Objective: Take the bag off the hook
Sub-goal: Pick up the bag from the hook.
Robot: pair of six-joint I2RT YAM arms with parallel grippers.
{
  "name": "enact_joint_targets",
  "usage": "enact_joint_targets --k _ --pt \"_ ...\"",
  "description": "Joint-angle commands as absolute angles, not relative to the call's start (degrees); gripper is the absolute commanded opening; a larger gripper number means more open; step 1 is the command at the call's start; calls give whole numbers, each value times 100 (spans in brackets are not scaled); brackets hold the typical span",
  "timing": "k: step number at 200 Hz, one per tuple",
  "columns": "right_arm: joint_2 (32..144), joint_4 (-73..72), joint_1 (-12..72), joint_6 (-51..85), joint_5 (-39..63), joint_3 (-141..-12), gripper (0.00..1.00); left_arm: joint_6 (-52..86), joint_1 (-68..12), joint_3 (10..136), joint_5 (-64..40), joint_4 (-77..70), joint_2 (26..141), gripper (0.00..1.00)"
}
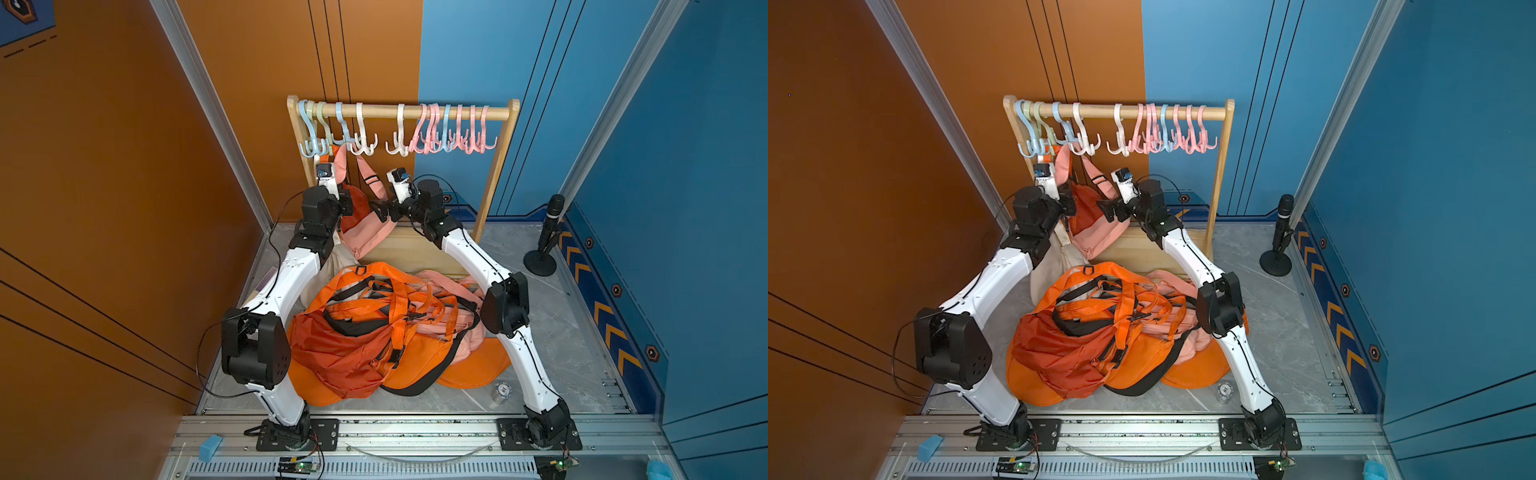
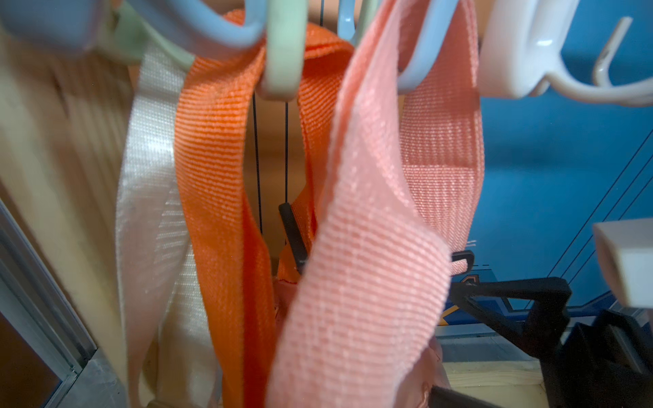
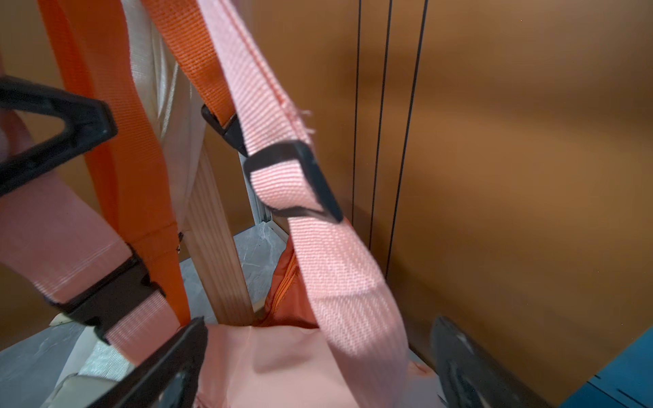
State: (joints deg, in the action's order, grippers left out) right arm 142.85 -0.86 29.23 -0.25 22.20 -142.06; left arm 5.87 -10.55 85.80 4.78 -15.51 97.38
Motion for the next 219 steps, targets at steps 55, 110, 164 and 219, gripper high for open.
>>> enact_joint_targets --k 55,110,164,219 --pt "15000 -1546 2968 343 1057 -14766 78 659 -945 8378 287 -1498 9289 0" --pt "14544 -1967 3084 474 932 -14182 3 714 -850 8370 213 -1421 9220 0" --pt "13598 -2427 3211 569 1058 -12823 0 795 -845 9067 105 -1179 9462 0" --pt "13093 -2575 3448 575 1254 -12260 0 809 -881 10188 24 -776 9887 0"
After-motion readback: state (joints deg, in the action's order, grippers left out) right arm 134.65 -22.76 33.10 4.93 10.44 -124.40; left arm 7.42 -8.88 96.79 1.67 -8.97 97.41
